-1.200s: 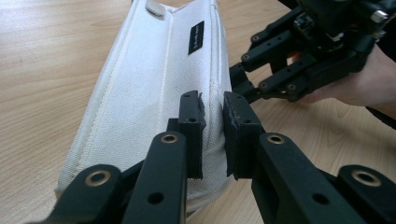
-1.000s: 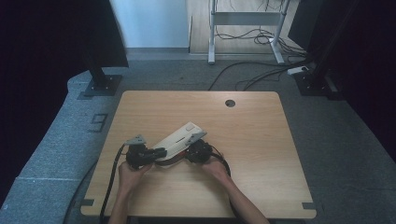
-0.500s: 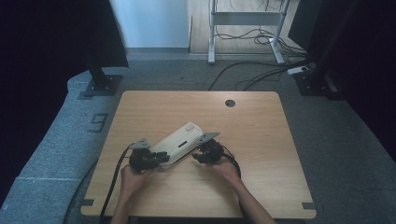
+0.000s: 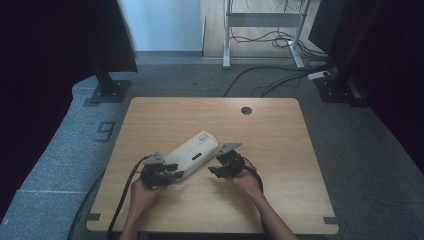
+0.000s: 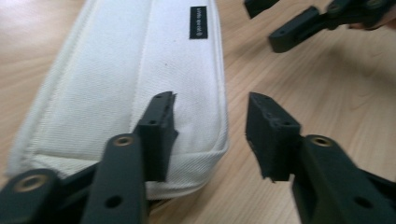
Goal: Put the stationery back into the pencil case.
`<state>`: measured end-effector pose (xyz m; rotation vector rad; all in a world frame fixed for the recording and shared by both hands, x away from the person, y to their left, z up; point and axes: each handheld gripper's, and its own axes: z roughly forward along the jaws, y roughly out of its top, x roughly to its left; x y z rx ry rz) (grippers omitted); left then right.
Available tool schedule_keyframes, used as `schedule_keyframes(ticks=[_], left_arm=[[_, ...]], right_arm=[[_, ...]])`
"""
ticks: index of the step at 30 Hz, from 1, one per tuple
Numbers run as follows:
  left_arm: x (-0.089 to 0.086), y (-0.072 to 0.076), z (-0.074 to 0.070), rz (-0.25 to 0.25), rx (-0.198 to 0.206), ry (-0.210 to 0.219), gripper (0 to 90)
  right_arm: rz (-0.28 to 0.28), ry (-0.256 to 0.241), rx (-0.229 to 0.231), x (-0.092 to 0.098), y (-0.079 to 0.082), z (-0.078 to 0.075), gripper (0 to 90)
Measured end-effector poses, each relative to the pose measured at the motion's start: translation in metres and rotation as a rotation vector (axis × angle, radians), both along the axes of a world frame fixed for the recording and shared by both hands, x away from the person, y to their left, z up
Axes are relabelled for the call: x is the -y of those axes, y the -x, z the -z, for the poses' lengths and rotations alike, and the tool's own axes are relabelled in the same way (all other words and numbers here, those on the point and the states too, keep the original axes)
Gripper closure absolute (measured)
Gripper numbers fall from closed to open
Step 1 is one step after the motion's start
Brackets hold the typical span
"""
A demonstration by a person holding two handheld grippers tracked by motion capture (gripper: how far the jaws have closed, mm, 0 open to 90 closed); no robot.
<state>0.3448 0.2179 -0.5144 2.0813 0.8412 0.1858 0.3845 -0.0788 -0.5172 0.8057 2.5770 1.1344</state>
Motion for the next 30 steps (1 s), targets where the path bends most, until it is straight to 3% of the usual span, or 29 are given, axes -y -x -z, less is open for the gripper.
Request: schedule_keyframes(ticks=[2, 4, 7, 9, 11, 12, 16, 21, 24, 30], left_arm=[[0.001, 0.001, -0.001, -0.004, 0.011, -0.013, 48.5], [0.002, 0.003, -0.004, -0.021, 0.027, -0.049, 40.5], [0.0, 0.004, -0.006, -0.022, 0.03, -0.044, 34.7], [-0.004, 0.005, -0.012, -0.027, 0.023, -0.011, 30.6], [-0.005, 0.005, -0.013, -0.032, 0.019, -0.004, 28.5], [-0.008, 0.006, -0.016, -0.037, 0.018, -0.001, 23.5], [-0.012, 0.009, -0.019, -0.034, 0.02, -0.017, 16.9], [-0.017, 0.013, -0.021, -0.064, 0.033, -0.052, 15.3], [-0.021, 0.016, -0.022, -0.076, 0.053, -0.068, 14.4], [-0.031, 0.02, -0.025, -0.096, 0.071, -0.051, 12.3]], right_arm=[[0.0, -0.003, 0.0, 0.001, 0.001, -0.001, 39.8], [-0.003, -0.008, -0.006, 0.003, 0.002, -0.002, 35.6], [-0.003, -0.009, -0.004, 0.005, 0.004, -0.003, 32.7], [0.0, -0.02, -0.003, 0.01, 0.007, -0.004, 26.8], [0.0, -0.019, 0.0, 0.012, 0.008, -0.004, 25.2], [0.009, -0.018, 0.006, 0.016, 0.011, -0.004, 20.3], [0.026, -0.008, 0.01, 0.025, 0.014, -0.005, 14.7], [0.052, 0.009, 0.022, 0.037, 0.02, -0.008, 11.9], [0.077, 0.017, 0.039, 0.045, 0.023, -0.011, 4.8], [0.098, 0.007, 0.048, 0.06, 0.03, -0.015, 0.5]])
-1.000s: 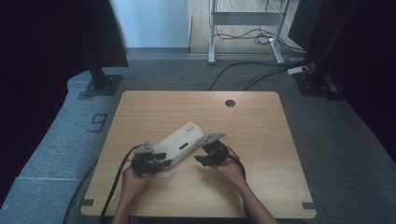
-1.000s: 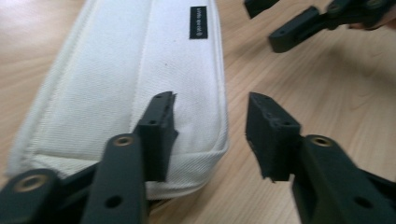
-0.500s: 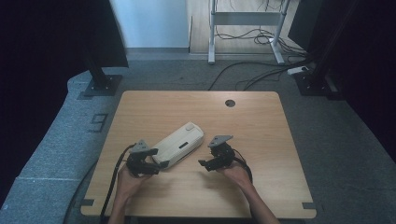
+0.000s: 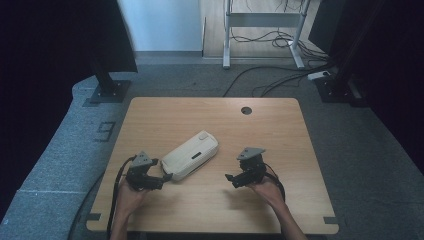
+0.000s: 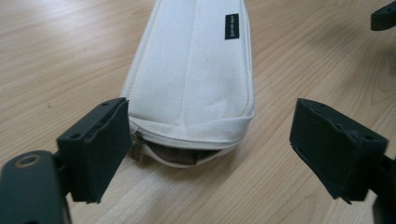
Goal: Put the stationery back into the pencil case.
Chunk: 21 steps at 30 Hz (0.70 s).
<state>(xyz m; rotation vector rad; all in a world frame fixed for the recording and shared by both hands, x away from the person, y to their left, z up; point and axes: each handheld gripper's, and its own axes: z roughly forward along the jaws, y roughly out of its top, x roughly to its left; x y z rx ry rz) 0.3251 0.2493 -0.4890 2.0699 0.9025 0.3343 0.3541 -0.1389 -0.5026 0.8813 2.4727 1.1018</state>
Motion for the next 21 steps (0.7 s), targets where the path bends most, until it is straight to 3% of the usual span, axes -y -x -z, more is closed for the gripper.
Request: schedule_keyframes(ticks=[9, 21], left_arm=[[-0.012, 0.005, -0.005, -0.024, 0.022, 0.009, 6.1], [-0.023, 0.008, 0.003, -0.041, -0.002, -0.006, 0.0]], right_arm=[[0.04, -0.011, 0.009, 0.023, 0.01, -0.004, 0.0], [0.113, -0.029, 0.036, 0.057, 0.024, -0.007, 0.0]])
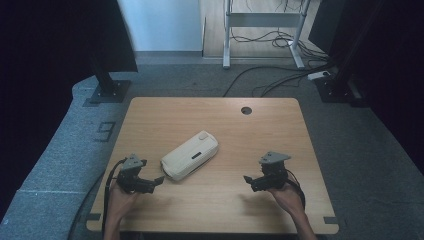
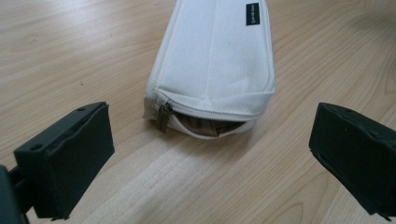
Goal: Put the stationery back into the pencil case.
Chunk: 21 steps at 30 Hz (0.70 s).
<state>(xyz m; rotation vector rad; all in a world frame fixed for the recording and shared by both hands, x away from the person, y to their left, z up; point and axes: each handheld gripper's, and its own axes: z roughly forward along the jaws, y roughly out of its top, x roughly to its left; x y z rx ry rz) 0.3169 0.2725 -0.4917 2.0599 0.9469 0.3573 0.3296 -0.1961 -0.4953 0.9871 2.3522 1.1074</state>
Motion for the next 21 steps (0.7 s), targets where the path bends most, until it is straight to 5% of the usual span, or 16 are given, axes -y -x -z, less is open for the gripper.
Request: schedule_keyframes(ticks=[21], left_arm=[[-0.009, 0.001, 0.035, -0.034, -0.054, -0.049, 0.0]], right_arm=[[0.083, -0.012, -0.011, 0.037, 0.013, 0.021, 0.0]])
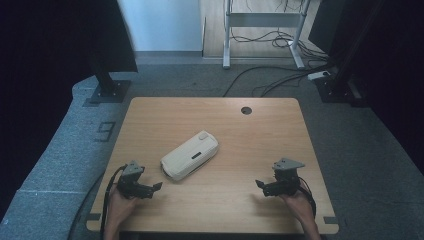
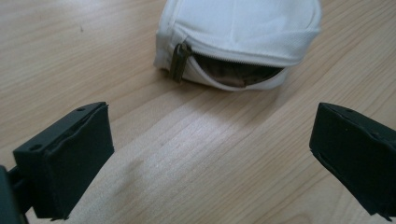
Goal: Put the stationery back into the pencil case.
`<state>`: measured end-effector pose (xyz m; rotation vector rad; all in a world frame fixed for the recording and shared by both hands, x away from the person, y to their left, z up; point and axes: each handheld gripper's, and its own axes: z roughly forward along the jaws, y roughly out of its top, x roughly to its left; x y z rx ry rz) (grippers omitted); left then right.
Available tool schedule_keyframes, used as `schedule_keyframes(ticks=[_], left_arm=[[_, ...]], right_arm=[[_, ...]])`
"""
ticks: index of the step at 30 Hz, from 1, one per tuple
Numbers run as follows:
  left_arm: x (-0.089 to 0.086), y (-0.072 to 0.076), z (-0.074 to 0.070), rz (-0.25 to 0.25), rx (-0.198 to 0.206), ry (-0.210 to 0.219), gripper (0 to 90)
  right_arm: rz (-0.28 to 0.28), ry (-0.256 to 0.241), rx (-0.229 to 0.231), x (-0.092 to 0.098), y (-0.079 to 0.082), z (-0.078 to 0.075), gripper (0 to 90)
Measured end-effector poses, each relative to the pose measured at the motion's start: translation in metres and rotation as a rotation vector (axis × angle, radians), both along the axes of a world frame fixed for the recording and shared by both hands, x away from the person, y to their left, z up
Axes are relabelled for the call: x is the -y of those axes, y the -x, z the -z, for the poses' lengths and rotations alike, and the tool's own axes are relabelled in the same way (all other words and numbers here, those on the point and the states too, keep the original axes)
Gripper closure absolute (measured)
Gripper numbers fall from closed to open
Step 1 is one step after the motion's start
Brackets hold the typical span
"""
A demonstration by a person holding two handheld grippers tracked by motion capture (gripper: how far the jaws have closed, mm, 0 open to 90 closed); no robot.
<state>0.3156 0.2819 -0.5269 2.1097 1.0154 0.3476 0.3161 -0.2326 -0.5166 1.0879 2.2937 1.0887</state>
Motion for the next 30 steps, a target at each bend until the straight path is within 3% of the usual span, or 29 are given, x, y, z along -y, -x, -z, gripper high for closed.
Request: schedule_keyframes(ticks=[6, 12, 15, 30], left_arm=[[0.001, -0.001, 0.01, -0.013, -0.02, -0.023, 0.0], [0.006, -0.005, 0.02, -0.017, -0.047, -0.107, 0.0], [0.007, -0.005, 0.02, -0.02, -0.046, -0.108, 0.0], [0.01, -0.004, 0.021, -0.054, -0.041, -0.12, 0.0]], right_arm=[[0.013, 0.002, -0.026, 0.005, 0.002, 0.015, 0.0], [0.045, 0.023, -0.063, 0.012, 0.004, 0.035, 0.0], [0.05, 0.032, -0.088, 0.014, 0.003, 0.039, 0.0], [0.051, 0.043, -0.085, 0.014, 0.004, 0.04, 0.0]])
